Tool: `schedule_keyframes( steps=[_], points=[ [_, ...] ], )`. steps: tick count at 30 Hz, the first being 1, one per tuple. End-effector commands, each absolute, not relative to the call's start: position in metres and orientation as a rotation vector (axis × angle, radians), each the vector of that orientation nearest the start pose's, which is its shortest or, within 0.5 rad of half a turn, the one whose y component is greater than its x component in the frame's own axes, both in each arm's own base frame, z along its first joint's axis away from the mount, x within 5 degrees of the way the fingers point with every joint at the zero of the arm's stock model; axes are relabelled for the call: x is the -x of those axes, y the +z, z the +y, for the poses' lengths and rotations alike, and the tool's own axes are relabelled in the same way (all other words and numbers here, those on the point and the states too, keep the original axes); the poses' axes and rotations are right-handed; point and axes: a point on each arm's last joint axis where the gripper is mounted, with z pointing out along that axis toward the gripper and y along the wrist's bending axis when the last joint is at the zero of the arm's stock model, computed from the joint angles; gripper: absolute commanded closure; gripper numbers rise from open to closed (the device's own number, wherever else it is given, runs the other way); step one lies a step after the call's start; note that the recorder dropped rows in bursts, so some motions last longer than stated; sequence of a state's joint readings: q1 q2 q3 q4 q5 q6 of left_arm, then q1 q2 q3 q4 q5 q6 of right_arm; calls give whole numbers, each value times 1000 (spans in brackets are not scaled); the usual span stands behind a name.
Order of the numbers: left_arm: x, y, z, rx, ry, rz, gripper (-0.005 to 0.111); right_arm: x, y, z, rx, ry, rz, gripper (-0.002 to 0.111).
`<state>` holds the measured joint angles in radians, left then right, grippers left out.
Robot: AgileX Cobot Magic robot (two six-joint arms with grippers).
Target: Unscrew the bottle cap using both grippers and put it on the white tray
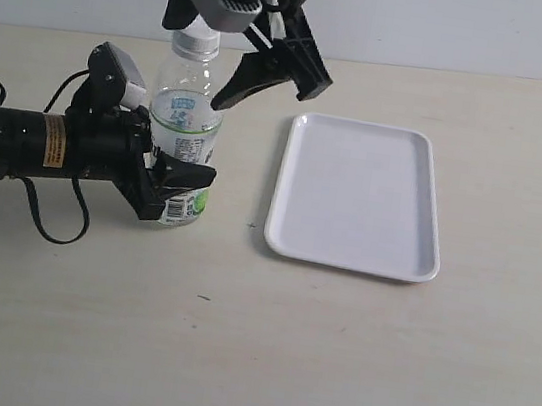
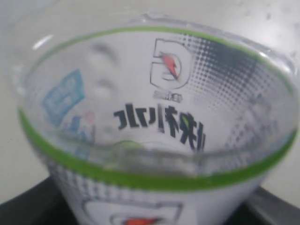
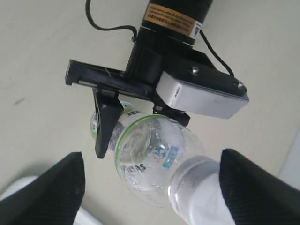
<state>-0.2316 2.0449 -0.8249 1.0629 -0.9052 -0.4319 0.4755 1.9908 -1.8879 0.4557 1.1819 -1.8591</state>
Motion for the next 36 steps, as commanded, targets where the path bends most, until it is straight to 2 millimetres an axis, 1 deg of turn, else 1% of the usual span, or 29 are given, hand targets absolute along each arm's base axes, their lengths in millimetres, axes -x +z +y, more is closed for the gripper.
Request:
schedule_keyframes(
  steps=[1, 5, 7, 8, 11, 13, 15, 17, 20, 25, 31, 36],
  points=[
    [-324, 111, -141, -985, -724, 1731, 107, -363, 319, 231, 2128, 268, 1434, 31],
    [-324, 111, -141, -999, -713, 1720, 107, -363, 329, 231, 1953, 306, 1609, 31],
    [-324, 111, -141, -1004, -709, 1716, 107, -367, 334, 232, 1797, 315, 1705, 31],
    [-324, 111, -141, -1023, -695, 1702, 107, -369, 337, 232, 1690, 333, 1775, 31],
    [-324, 111, -141, -1051, -676, 1682, 107, -373, 340, 233, 1402, 430, 1982, 31],
    [-324, 111, -141, -1053, -675, 1681, 107, -374, 340, 232, 1244, 491, 2100, 31],
    [-324, 111, -141, -1064, -663, 1675, 107, -374, 340, 232, 1121, 543, 2187, 31],
    [-323, 111, -141, -1071, -662, 1672, 107, -374, 340, 232, 1042, 573, 2236, 31],
    [-323, 111, -141, -1075, -659, 1668, 107, -374, 339, 230, 977, 570, 2288, 32],
    [-323, 110, -141, -1084, -653, 1668, 107, -374, 334, 224, 952, 497, 2372, 41],
    [-323, 110, -141, -1105, -640, 1656, 107, -368, 331, 223, 986, 523, 2429, 41],
    [-322, 110, -141, -1130, -630, 1641, 107, -369, 329, 224, 1001, 518, 2424, 41]
  ],
)
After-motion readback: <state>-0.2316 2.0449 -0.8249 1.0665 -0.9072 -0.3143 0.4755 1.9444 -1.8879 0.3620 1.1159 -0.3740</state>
